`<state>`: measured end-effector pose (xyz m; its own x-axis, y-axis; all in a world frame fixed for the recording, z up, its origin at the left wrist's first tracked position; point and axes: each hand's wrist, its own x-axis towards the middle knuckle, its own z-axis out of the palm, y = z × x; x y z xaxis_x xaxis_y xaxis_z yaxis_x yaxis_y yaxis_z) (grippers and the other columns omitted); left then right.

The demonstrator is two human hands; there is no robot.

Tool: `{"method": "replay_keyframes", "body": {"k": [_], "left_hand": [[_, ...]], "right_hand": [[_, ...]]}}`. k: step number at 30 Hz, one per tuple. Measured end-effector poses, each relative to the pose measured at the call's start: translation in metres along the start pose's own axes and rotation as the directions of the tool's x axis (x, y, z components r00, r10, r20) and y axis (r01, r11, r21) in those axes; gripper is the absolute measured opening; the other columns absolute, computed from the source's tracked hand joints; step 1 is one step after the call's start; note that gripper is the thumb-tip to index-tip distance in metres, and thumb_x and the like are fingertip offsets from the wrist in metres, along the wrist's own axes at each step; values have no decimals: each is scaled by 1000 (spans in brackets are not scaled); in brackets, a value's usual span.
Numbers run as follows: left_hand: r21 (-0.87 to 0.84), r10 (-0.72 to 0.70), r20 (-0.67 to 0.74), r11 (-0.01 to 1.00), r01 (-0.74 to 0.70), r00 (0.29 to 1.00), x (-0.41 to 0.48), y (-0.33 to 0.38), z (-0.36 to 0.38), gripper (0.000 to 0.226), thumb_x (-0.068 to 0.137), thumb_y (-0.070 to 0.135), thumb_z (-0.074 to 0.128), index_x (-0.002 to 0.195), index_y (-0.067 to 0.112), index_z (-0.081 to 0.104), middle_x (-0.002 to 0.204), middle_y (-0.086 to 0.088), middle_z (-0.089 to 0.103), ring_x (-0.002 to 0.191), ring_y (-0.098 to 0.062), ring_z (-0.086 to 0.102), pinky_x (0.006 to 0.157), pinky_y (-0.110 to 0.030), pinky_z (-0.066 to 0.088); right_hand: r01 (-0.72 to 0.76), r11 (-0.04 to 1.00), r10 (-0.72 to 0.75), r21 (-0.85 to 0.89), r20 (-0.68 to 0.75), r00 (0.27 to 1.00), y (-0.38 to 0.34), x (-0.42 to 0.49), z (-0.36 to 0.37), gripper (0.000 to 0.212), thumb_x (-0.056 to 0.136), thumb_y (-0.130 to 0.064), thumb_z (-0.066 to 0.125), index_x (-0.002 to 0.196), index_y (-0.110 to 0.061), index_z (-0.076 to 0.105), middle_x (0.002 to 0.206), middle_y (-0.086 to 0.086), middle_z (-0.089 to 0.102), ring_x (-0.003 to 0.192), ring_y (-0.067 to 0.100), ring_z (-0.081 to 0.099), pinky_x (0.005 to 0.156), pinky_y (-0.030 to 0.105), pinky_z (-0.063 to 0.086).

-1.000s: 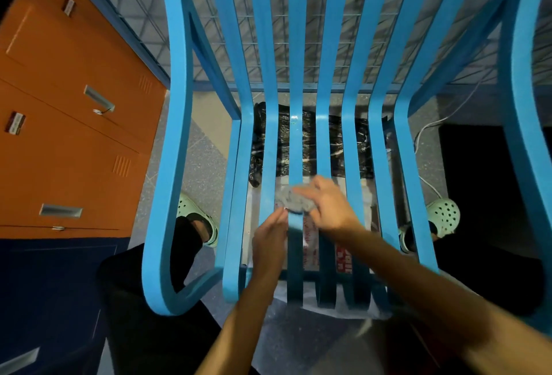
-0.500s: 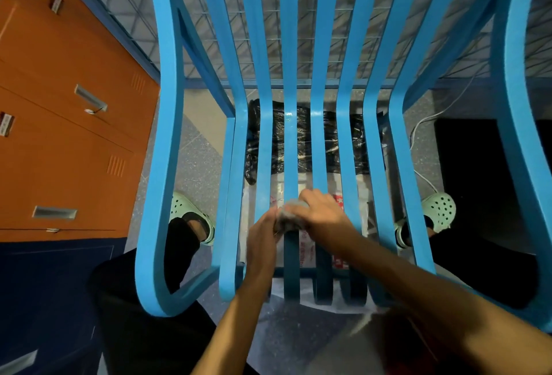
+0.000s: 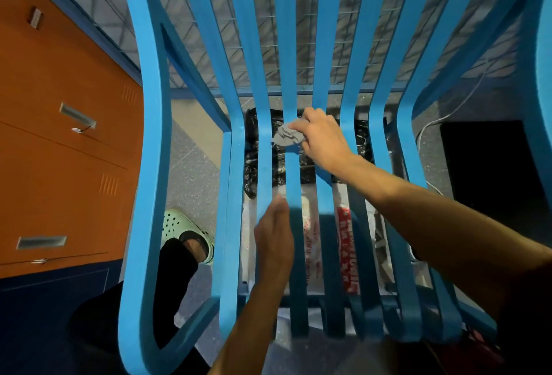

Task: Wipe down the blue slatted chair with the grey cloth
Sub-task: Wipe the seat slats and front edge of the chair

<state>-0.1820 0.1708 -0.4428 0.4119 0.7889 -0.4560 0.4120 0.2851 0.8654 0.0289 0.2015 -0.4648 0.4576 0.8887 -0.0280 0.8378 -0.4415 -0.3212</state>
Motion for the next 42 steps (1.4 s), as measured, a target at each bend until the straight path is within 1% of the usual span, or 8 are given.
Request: {"method": "replay_keyframes", "body": {"k": [6,15,19,24,27,30,35,42], "left_hand": [[-9,-39,7,999,39,999,9,4,5,22,102,37,46,86,36,61,91,17,64,91,-1,60,80,-20,42],[-58,-53,74,997,57,996,1,-2,-11,25,87,54,45,89,52,71,105,14,70,108,-12,63,93,-33,48],[-32,-1,113,999,4,994,-25,-12,-26,31,99,34,43,91,21,69,91,-1,70,91,-22,66,87,-43,53],[-67,-10,73,998,15,997,-70,-10,-42,28,103,15,43,93,15,70,78,13,73,77,-1,67,67,-12,50],[-53,-55,109,997,61,992,-89,-18,-48,24,103,20,45,98,20,69,86,9,74,83,-3,70,65,-13,51],[-6,-87,169,996,89,982,-103,-21,-52,23,102,21,46,95,20,68,83,10,73,84,-7,70,66,-12,51],[333,16,263,937,-106,965,-125,-24,-62,25,104,25,41,97,35,63,83,31,63,83,22,57,69,3,37],[415,51,163,902,-115,985,-132,-36,-74,25,102,32,43,105,25,67,85,11,65,76,-3,58,69,-24,49]], "right_hand": [[-121,992,120,41,34,992,-5,7,15,40,88,-8,65,127,-18,62,109,7,53,100,26,48,84,37,42],[-6,989,-20,145,175,984,-40,-116,28,41,94,-9,52,130,-28,54,113,3,44,108,22,42,84,31,33],[-67,954,9,292,195,981,-64,-184,25,27,90,-18,64,113,-32,59,98,-3,48,92,11,47,69,15,32],[14,950,-80,312,198,977,-80,-239,31,38,85,-23,74,118,-35,59,100,-1,61,86,10,56,73,17,42],[27,956,-88,291,199,976,-86,-263,36,43,84,-23,75,121,-36,58,105,-3,60,89,13,59,78,21,51],[106,944,-176,311,206,963,-82,-271,33,39,90,-25,68,123,-38,52,105,-4,55,92,10,51,81,27,50],[96,977,-134,188,198,971,-74,-245,21,50,94,-17,59,138,-36,48,116,-3,50,105,11,41,95,32,36],[69,993,-84,92,167,982,-92,-235,20,45,88,-8,61,131,-22,59,103,6,54,98,25,49,76,32,35]]}}
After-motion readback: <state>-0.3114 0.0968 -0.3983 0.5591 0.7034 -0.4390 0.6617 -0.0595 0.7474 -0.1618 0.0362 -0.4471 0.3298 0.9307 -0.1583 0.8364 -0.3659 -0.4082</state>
